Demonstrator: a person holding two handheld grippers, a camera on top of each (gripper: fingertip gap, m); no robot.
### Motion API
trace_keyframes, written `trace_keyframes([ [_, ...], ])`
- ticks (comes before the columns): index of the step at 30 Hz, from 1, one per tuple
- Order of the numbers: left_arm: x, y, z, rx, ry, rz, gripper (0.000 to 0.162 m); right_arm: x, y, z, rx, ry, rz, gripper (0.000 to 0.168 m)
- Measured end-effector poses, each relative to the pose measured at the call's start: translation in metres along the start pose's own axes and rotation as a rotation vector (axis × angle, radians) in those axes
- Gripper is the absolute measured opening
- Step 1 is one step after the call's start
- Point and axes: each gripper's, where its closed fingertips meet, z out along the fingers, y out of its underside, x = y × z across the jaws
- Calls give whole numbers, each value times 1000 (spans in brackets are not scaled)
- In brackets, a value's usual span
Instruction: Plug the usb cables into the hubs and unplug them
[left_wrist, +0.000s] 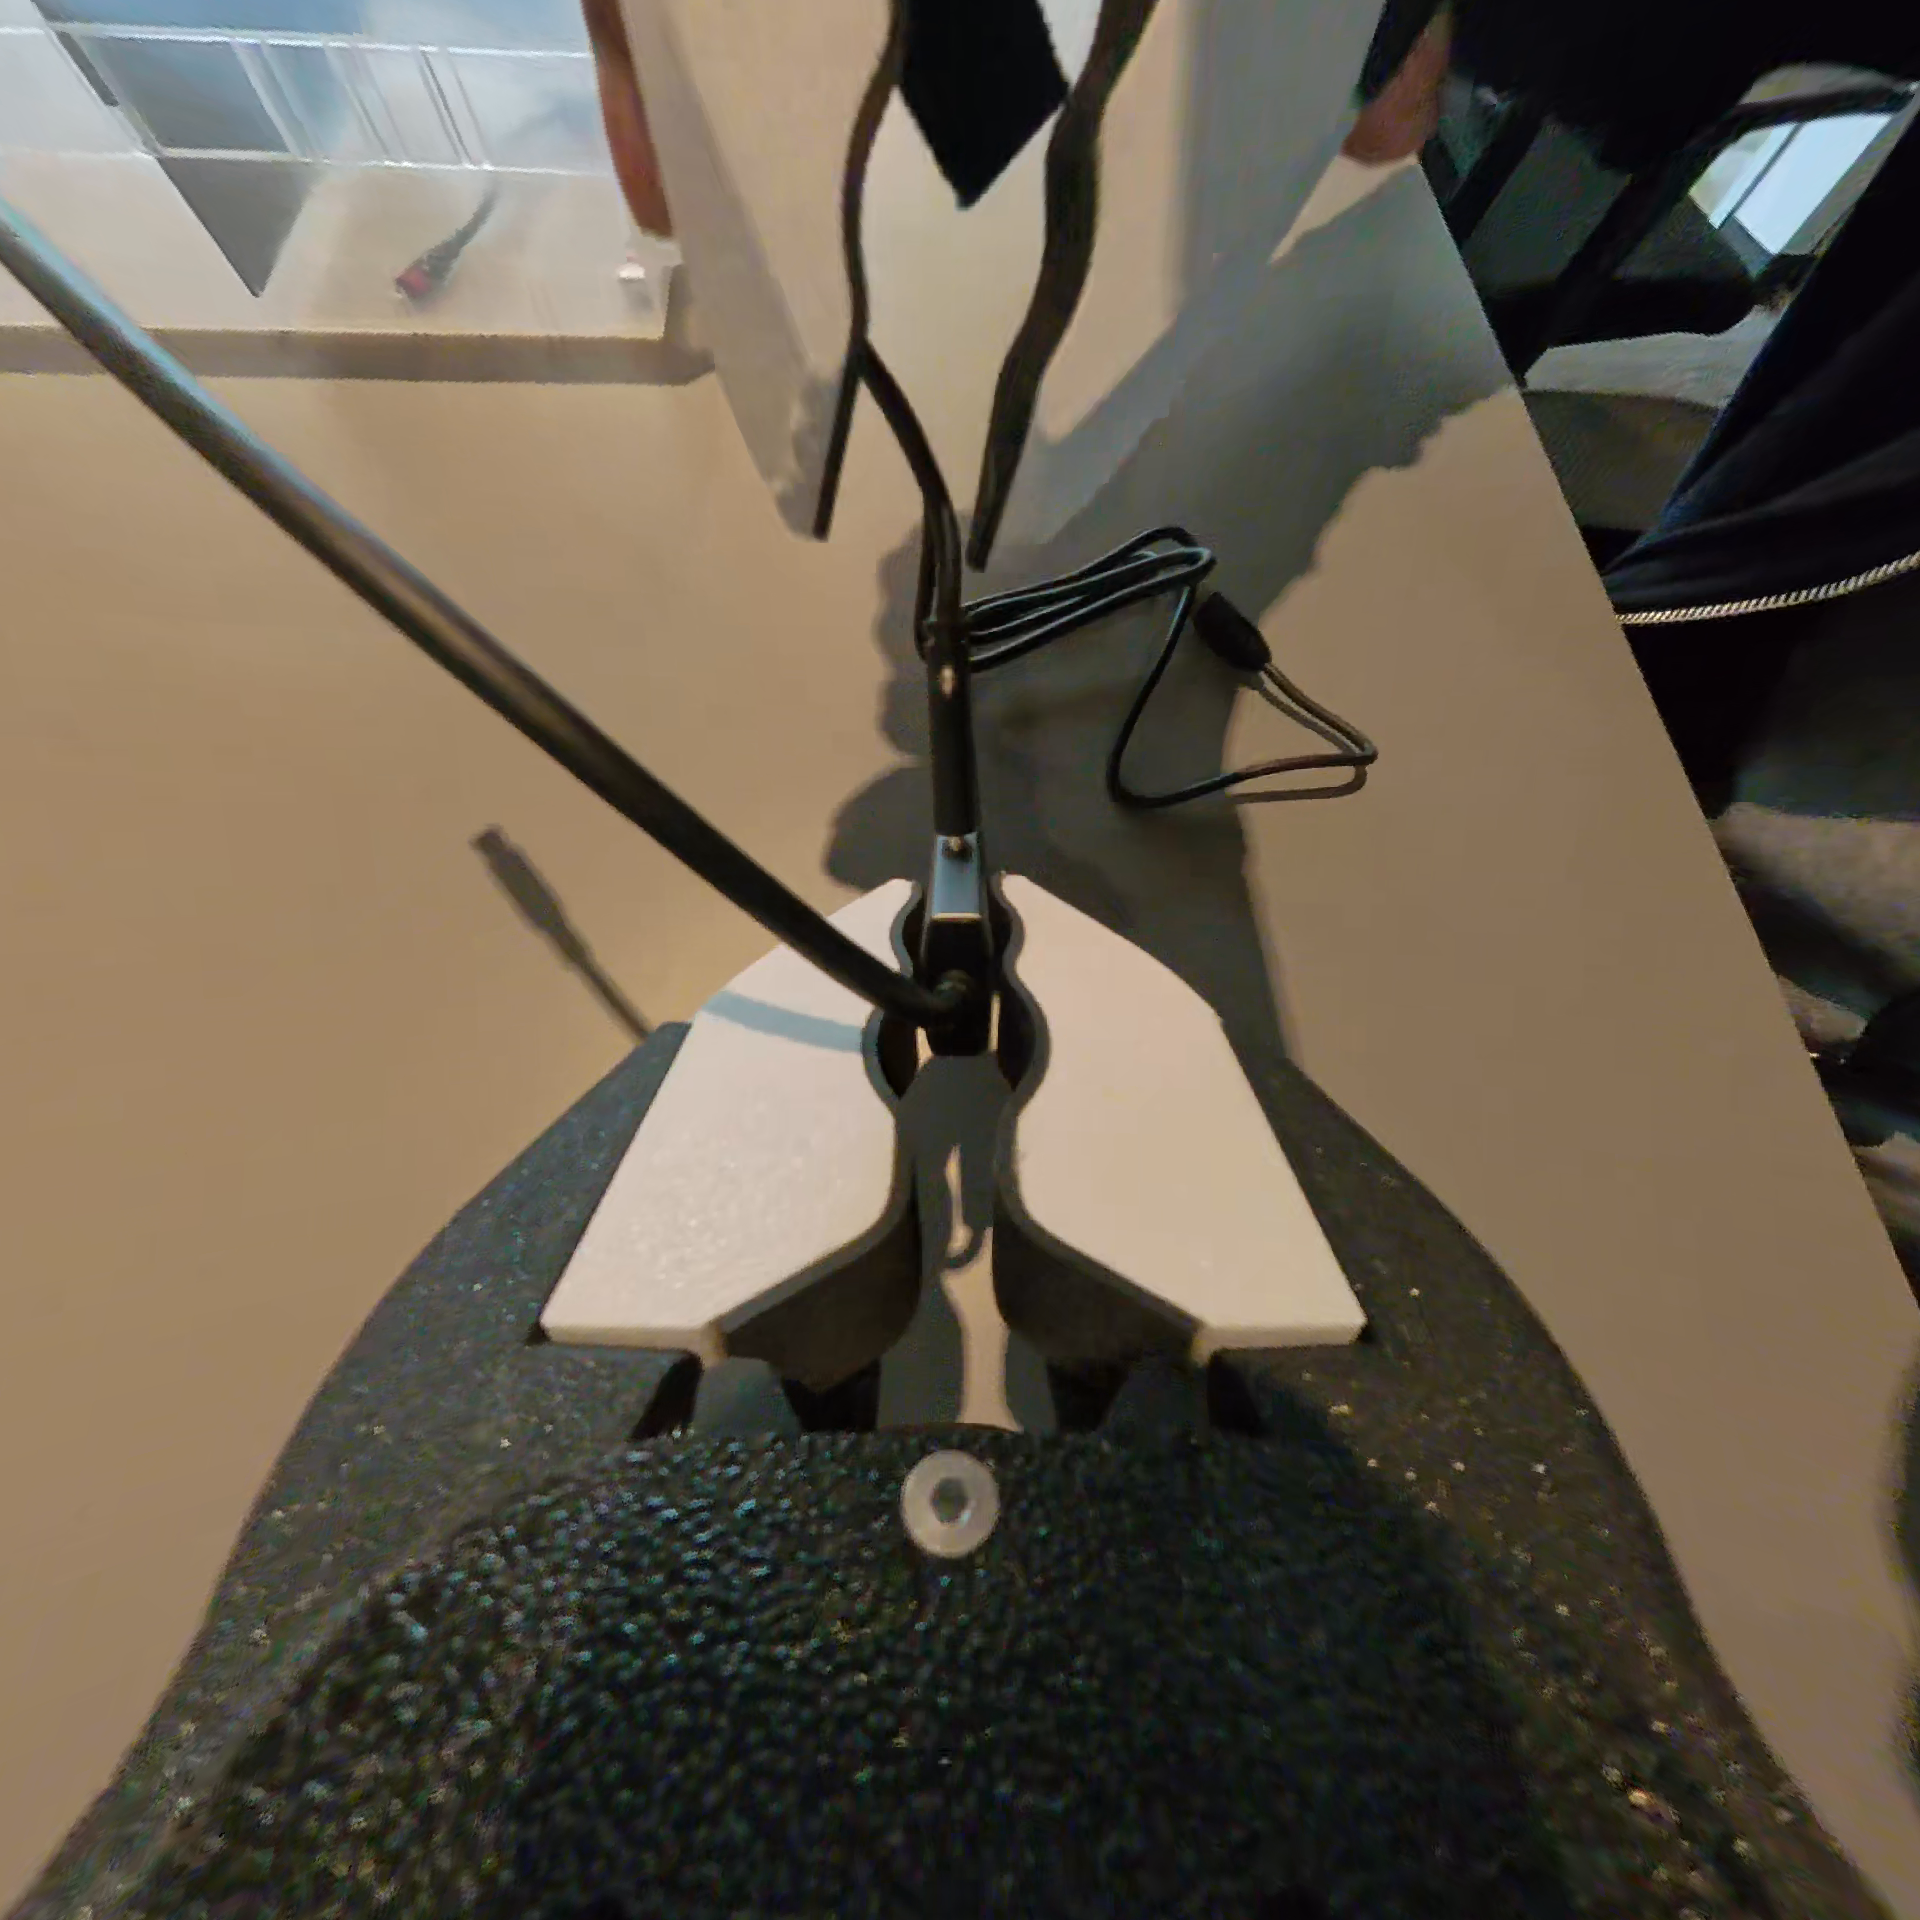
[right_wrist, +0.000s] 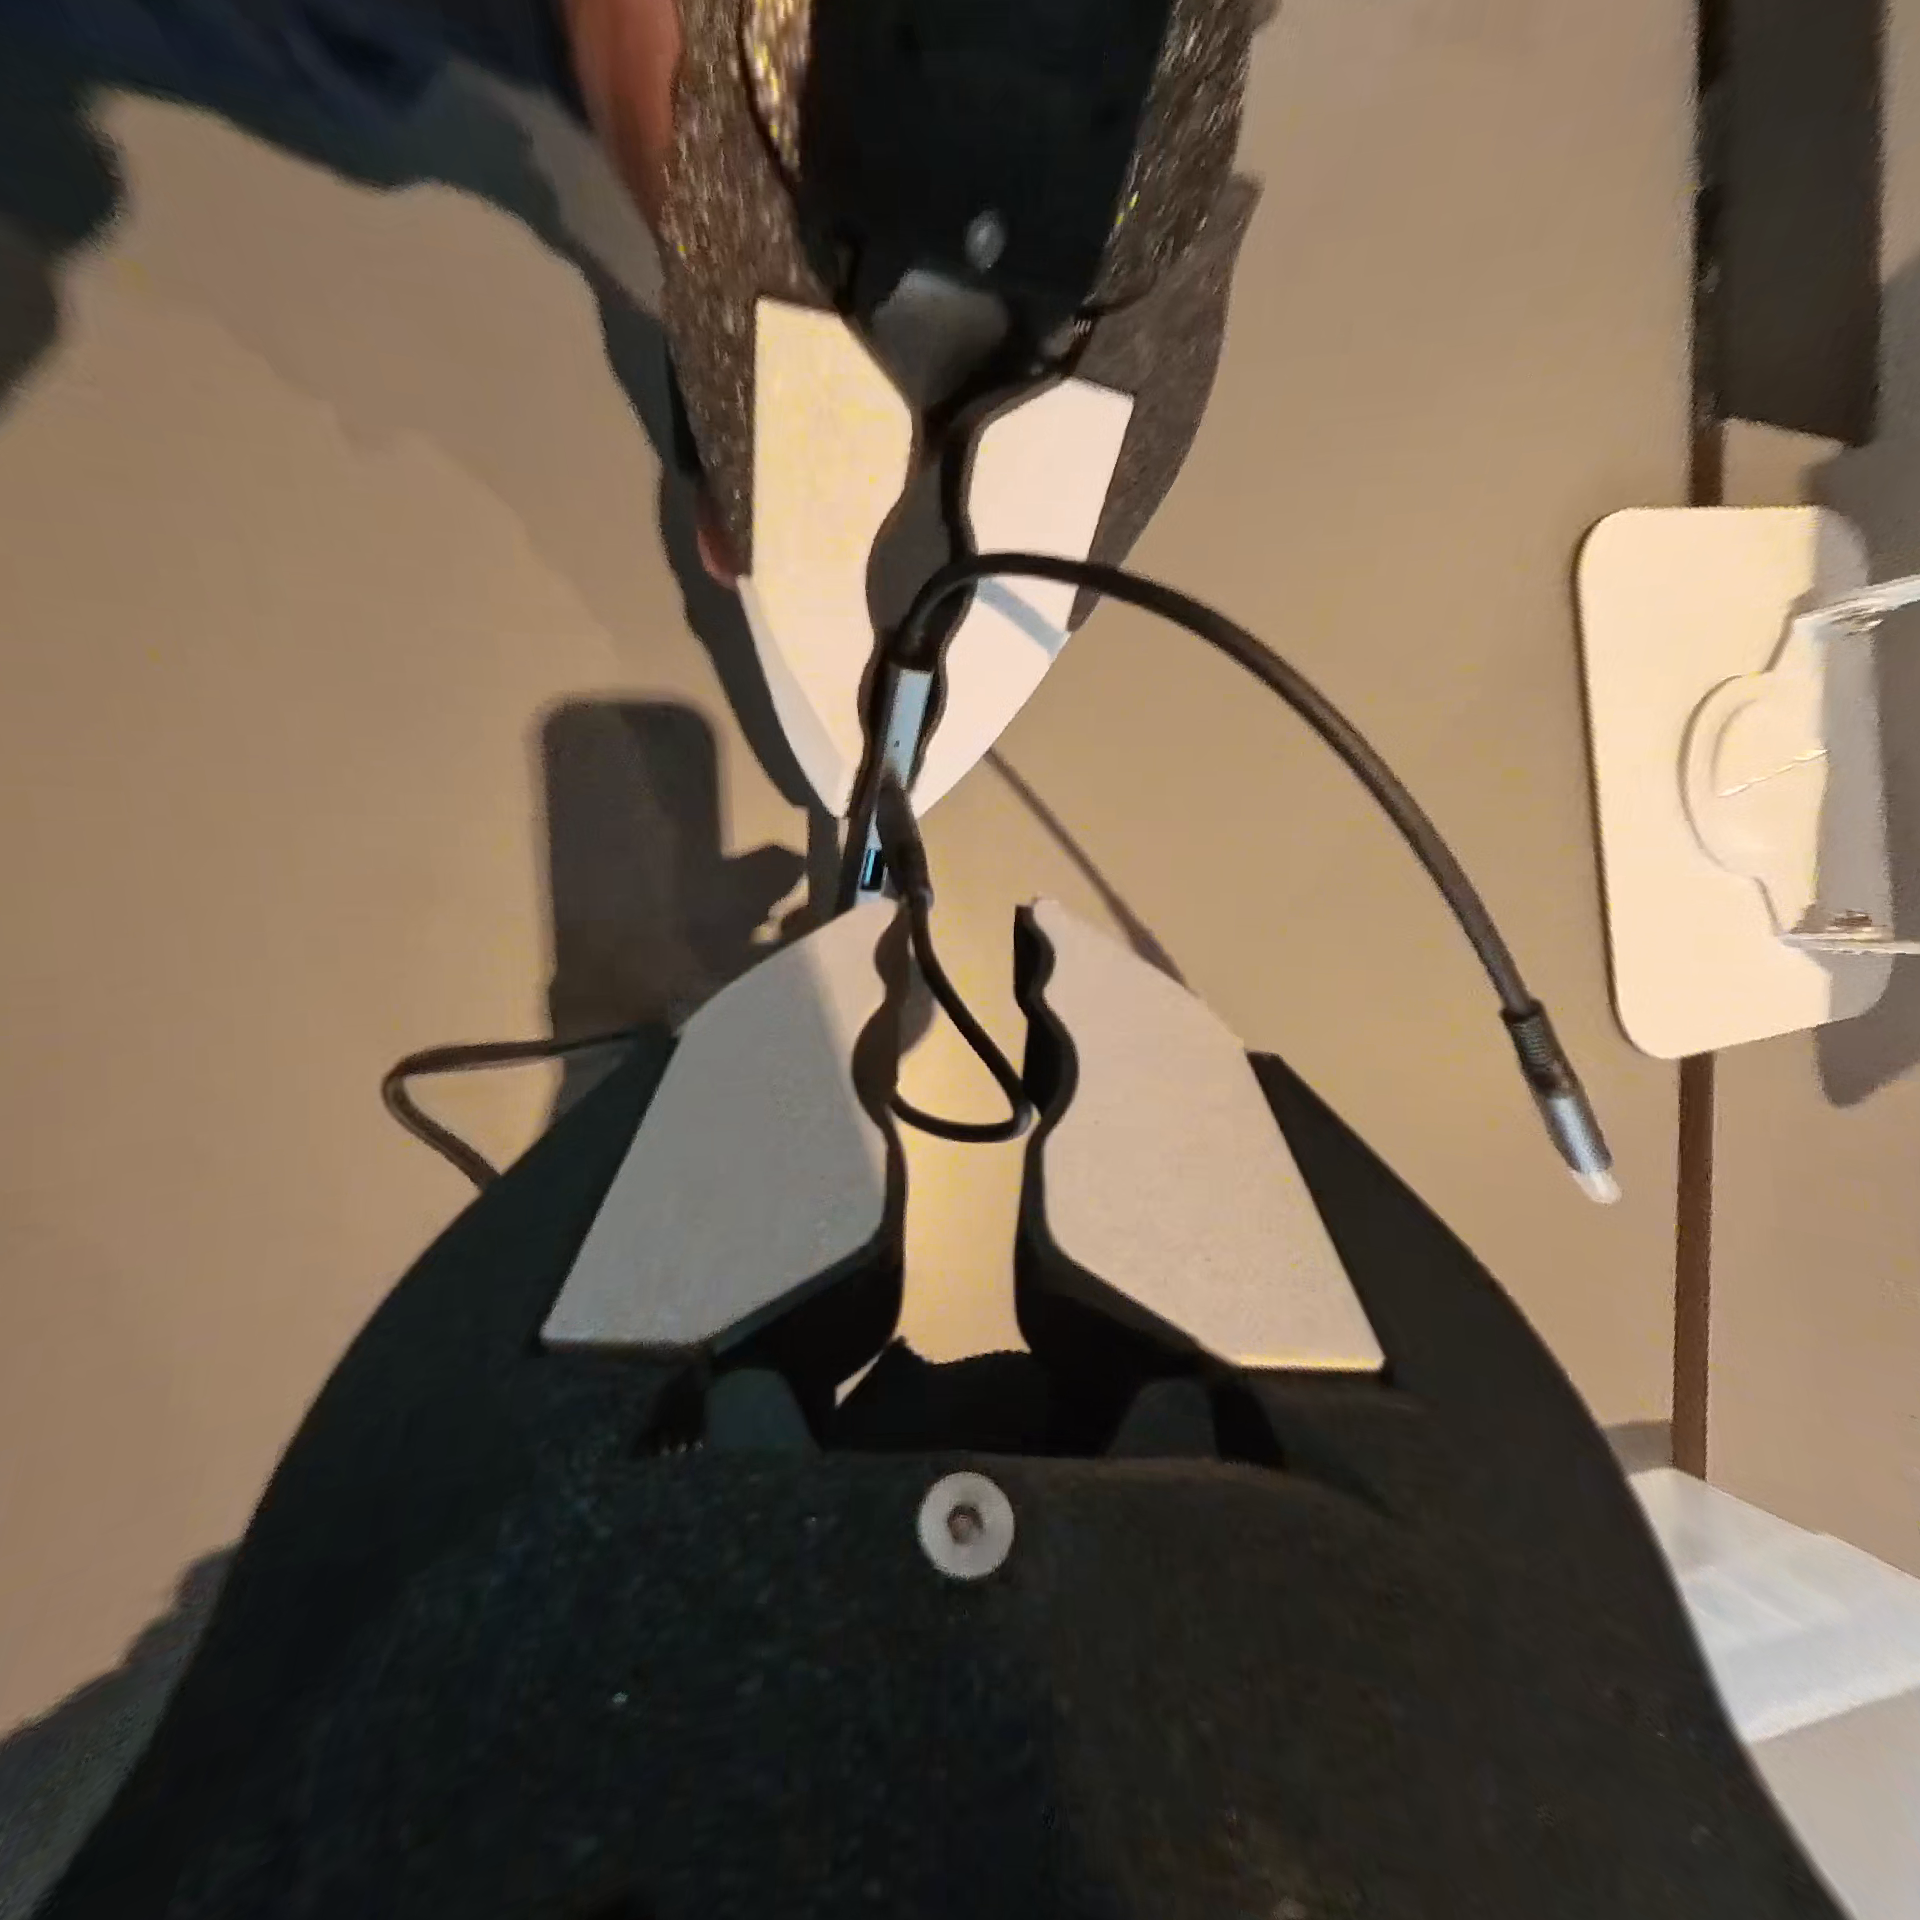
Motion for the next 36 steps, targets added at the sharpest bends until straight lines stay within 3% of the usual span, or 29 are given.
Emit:
trace_keyframes([
  [6,0,1,-2,-15,-11,12,10,-10,12,16,-69,-70,-18,21],
  [13,3,1,0,-24,-2,23,10,-18,3,24,-23,-85,-1,18],
  [18,3,1,0,-17,0,22,10,-18,3,25,-17,-83,24,17],
  [21,4,1,0,-21,7,25,9,-20,3,25,-18,-94,30,7],
  [36,1,0,2,-48,-37,21,8,-19,5,25,-133,-112,12,6],
])
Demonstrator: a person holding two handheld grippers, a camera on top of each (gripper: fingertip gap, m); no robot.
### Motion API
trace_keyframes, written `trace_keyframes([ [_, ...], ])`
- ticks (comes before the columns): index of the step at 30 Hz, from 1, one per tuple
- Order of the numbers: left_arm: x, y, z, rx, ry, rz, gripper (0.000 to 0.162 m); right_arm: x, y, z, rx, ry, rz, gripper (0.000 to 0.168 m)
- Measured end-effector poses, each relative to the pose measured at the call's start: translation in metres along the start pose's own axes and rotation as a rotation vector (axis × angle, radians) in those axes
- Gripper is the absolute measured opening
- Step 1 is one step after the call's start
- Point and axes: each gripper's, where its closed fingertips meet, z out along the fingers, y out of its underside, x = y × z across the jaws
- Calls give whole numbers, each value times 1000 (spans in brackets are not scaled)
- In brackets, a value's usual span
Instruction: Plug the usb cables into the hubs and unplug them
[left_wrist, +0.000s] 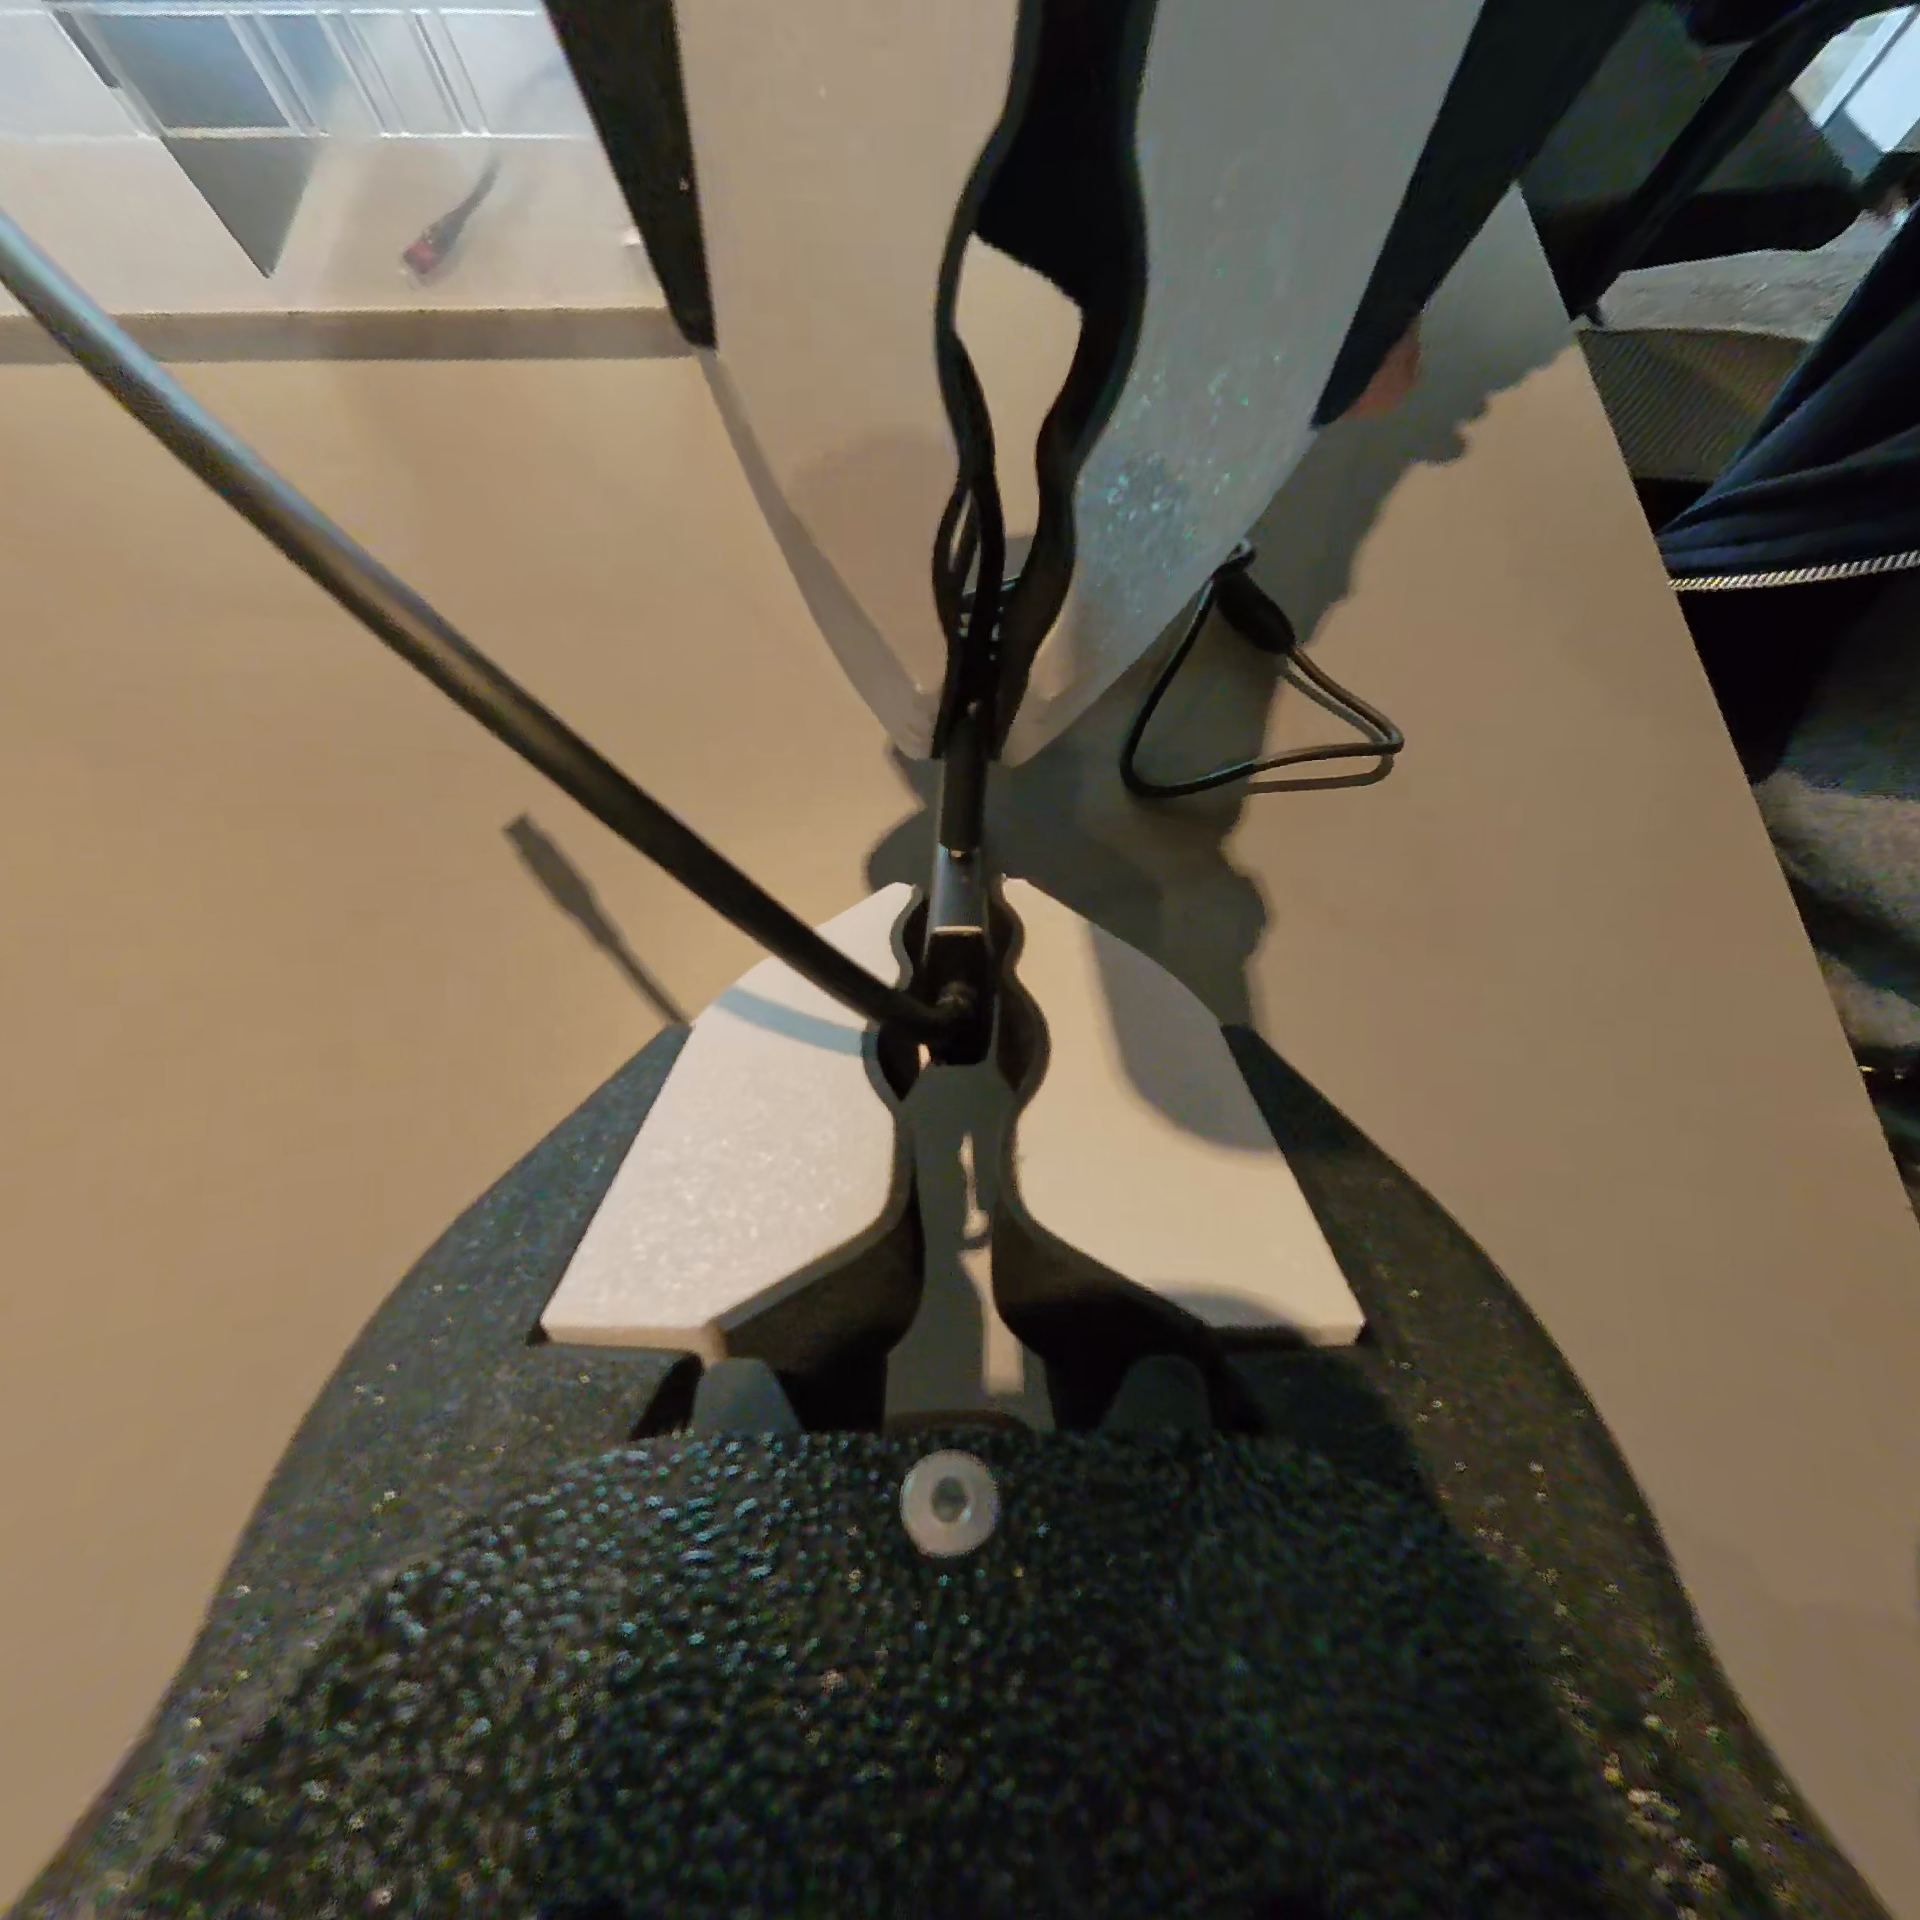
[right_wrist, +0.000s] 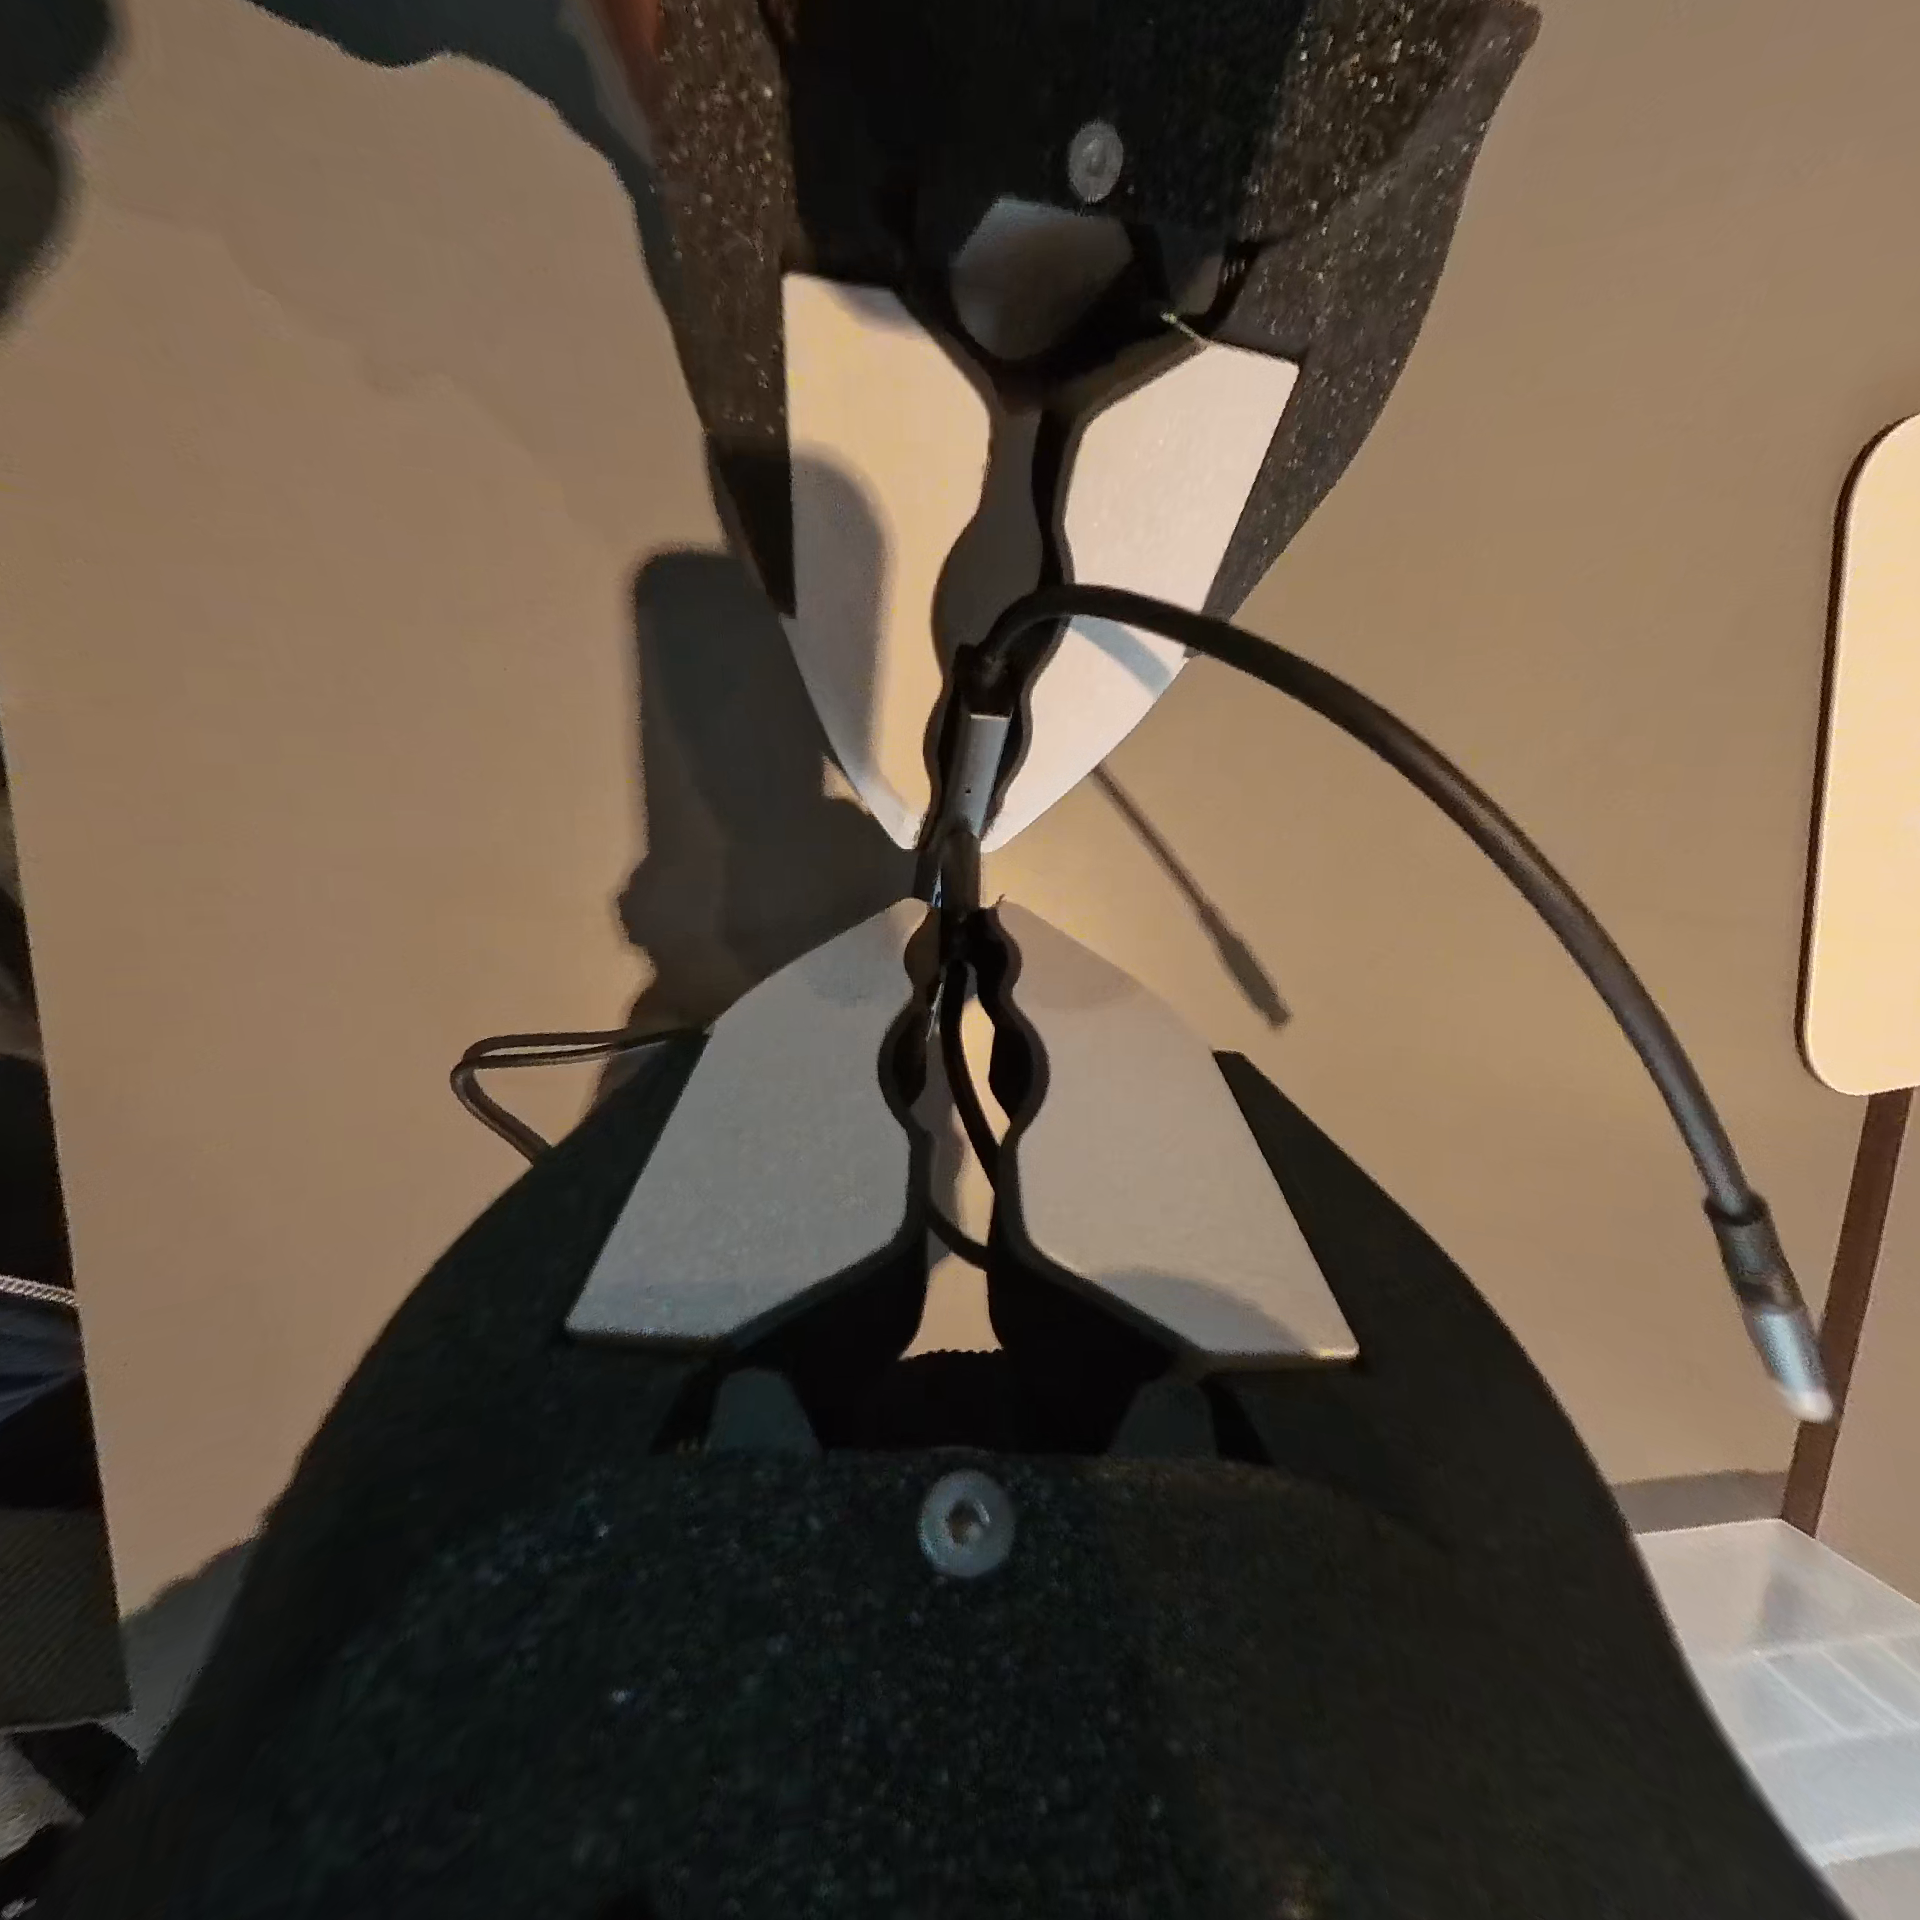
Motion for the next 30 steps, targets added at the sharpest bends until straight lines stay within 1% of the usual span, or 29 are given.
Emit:
trace_keyframes([
  [7,-3,0,-1,7,-18,3,8,2,-1,1,-3,-27,-8,5],
  [10,-4,-2,-2,43,-1,-12,8,4,-2,1,27,-34,8,5],
  [14,-5,-1,1,30,-17,-4,8,4,0,3,42,-42,19,5],
  [18,-8,-7,-2,100,-6,-31,9,9,-4,0,91,-5,24,7],
  [20,-6,-17,-5,188,37,-76,9,12,-11,-5,152,29,18,11],
  [22,-13,-15,-7,196,12,-96,9,19,-17,-13,217,109,19,33],
  [23,-18,-11,-7,186,-13,-105,10,24,-18,-18,258,160,23,40],
  [26,-32,-8,-14,230,-51,-171,9,35,-22,-48,461,311,85,46],
  [27,-37,-8,-17,252,-63,-192,9,36,-20,-60,539,352,116,46],
  [30,-51,-8,-26,293,-132,-247,9,33,-4,-88,768,440,249,45],
])
